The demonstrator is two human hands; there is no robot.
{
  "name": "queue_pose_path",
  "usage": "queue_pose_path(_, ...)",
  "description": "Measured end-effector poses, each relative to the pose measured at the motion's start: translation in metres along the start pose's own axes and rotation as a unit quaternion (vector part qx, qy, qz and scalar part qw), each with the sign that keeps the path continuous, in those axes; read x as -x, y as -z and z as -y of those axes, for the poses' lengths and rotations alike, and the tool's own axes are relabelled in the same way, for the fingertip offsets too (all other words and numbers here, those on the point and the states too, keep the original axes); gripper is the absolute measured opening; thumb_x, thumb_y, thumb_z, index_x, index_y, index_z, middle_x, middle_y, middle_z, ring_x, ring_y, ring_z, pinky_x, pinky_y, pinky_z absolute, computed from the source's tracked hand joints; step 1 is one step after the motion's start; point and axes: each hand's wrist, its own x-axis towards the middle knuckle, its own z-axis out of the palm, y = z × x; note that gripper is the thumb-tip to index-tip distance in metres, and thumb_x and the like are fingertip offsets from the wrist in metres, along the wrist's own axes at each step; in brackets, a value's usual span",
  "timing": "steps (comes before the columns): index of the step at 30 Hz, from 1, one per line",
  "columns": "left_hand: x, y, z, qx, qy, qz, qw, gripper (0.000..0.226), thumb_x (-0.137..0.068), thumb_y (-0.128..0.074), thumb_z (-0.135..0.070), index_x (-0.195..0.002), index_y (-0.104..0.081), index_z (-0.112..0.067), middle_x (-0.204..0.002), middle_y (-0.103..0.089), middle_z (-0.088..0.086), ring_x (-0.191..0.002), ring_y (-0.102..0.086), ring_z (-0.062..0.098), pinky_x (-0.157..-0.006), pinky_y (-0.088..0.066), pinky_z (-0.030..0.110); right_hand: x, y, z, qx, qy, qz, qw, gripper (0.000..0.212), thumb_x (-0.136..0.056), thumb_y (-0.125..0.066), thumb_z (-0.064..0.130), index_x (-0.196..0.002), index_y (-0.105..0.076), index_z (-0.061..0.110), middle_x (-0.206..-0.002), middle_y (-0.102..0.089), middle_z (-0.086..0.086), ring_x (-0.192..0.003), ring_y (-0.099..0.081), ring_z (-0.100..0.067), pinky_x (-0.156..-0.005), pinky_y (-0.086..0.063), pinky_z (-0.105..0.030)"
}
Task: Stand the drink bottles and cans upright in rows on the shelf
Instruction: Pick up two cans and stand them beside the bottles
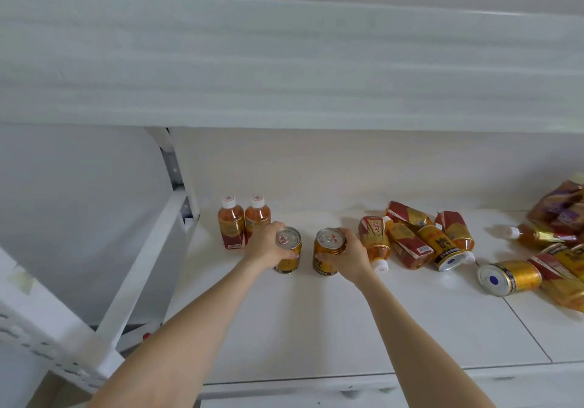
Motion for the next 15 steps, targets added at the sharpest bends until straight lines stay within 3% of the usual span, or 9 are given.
queue_pose_path(7,-0.008,-0.007,0.002,0.004,-0.006,-0.05,0.999,0.045,-0.064,-0.086,-0.029,-0.1,-0.064,-0.013,-0.097,-0.068,-0.001,-0.09,-0.063,0.019,-0.076,-0.051,0.035,-0.015,-0.01,0.003,-0.014,-0.007,0.003,1.0,0.07,-0.067,-0.085,0.022,-0.125,-0.046,0.019,-0.111,-0.06,0.001,-0.094,-0.056,-0.015,-0.075,-0.045,-0.025)
queue_pose_path(12,-0.011,-0.016,-0.004,-0.12,0.001,-0.11,0.987,0.065,-0.07,-0.078,-0.05,-0.121,-0.059,-0.014,-0.108,-0.063,0.009,-0.099,-0.062,0.028,-0.075,-0.05,0.035,-0.025,-0.012,0.009,0.027,0.006,-0.022,0.999,0.07,-0.065,-0.085,0.032,-0.126,-0.051,0.027,-0.101,-0.057,0.003,-0.091,-0.054,-0.015,-0.072,-0.045,-0.027)
queue_pose_path(15,-0.015,-0.018,-0.008,-0.149,0.003,-0.124,0.981,0.056,-0.072,-0.076,-0.05,-0.11,-0.059,-0.011,-0.1,-0.063,0.011,-0.092,-0.063,0.03,-0.065,-0.046,0.033,-0.032,-0.016,0.01,0.015,0.002,-0.019,1.0,0.067,-0.067,-0.084,0.029,-0.126,-0.051,0.029,-0.1,-0.063,0.001,-0.093,-0.061,-0.018,-0.076,-0.051,-0.029)
